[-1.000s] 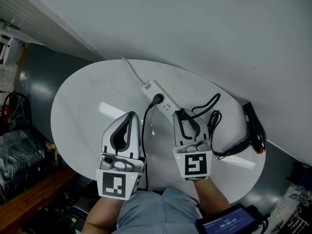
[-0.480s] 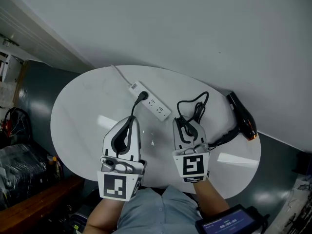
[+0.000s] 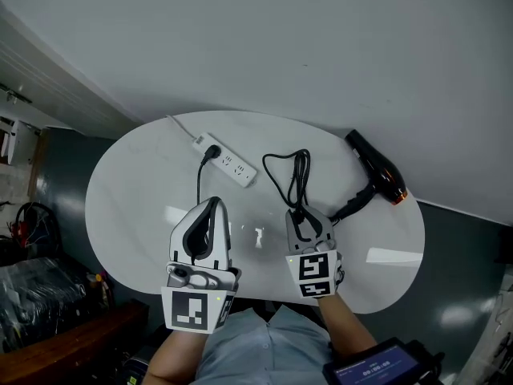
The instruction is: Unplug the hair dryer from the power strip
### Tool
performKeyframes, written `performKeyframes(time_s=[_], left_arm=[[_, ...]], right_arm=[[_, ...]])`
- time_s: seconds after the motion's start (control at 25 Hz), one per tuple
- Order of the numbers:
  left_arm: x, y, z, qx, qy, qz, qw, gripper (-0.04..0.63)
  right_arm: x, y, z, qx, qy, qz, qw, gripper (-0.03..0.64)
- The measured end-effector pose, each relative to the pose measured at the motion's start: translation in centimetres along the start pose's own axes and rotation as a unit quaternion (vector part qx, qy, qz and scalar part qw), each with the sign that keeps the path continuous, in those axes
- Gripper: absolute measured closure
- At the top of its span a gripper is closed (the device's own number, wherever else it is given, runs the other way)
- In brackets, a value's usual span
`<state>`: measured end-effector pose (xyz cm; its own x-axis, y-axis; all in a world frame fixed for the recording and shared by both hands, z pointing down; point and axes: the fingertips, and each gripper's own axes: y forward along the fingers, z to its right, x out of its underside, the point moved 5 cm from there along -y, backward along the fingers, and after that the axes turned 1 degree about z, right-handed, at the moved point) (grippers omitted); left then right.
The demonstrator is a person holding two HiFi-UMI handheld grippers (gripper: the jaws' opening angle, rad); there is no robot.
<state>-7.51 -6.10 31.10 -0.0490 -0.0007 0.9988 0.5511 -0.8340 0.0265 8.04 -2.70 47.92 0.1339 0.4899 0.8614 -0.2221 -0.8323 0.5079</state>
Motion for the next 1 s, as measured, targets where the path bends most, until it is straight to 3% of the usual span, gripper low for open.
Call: performKeyframes(time_s=[0.08,0.32,0.6,0.8,1.0], left_arm=[[0.0,-0.6,0.8,0.002,0.004,-0.001,1.0,0.597],[-0.8,-1.8,2.7,0.003,0.018,0.009,0.9998,0.597],[-5.0,-2.9,3.8,-0.009,0.032,0.058,0.9978,0.597],[-7.8,-2.2,3.4,-0.023,0.043,0.094,0.9944,0.597],[-9.6,-2.0,2.4,-0.044,0.044,0.114,0.9915,0.597]], right_arm=[[0.2,-0.8,0.2,-0.002,0.01,0.005,1.0,0.48],[-1.1,-3.0,0.8,-0.004,0.018,0.046,0.999,0.476],[-8.6,-6.9,1.1,-0.026,0.015,0.136,0.99,0.477],[-15.5,-9.3,1.0,-0.032,-0.014,0.222,0.974,0.551],[-19.8,-11.1,0.2,-0.045,-0.035,0.275,0.96,0.592]])
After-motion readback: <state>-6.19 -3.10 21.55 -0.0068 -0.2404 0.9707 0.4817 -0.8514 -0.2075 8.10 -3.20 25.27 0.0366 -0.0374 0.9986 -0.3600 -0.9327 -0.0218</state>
